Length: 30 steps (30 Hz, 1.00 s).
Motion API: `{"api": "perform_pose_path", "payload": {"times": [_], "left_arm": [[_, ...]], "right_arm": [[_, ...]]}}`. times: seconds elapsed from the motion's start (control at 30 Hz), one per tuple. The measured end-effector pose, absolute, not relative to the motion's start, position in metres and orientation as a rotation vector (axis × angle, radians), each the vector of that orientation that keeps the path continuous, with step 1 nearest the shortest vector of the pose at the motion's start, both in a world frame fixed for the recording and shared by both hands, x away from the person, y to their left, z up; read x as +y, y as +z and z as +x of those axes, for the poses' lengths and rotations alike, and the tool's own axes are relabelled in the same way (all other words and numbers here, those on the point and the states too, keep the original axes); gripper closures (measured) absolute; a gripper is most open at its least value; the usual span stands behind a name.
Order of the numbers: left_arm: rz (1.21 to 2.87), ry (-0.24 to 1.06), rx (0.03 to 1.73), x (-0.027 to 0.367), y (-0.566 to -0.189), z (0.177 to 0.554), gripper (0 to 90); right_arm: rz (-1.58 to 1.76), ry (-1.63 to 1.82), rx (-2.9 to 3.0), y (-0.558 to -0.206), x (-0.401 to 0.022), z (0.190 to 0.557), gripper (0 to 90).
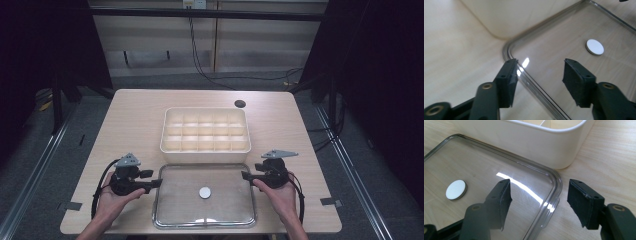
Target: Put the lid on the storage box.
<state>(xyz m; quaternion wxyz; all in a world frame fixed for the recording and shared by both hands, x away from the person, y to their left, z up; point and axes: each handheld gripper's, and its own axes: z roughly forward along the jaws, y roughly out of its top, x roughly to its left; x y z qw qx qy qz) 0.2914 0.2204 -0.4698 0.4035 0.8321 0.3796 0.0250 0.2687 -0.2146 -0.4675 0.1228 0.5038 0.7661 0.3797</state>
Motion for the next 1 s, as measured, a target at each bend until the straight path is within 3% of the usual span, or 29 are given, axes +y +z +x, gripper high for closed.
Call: {"api": "perform_pose_path", "payload": {"times": [0.2,0.47,0.7,1.0], "left_arm": [[2.107,0.020,1.005,0.222,-0.482,0.291,39.2],[2.136,0.004,0.996,0.218,-0.491,0.292,41.8],[2.156,0.008,0.977,0.215,-0.494,0.290,52.9],[2.175,0.021,0.944,0.212,-0.494,0.286,57.5]], "right_arm": [[1.531,1.111,2.206,-0.486,-0.220,0.264,36.1],[1.529,1.088,2.208,-0.494,-0.216,0.265,38.8],[1.521,1.013,2.209,-0.499,-0.209,0.263,41.3],[1.549,1.037,2.189,-0.499,-0.207,0.259,43.3]]}}
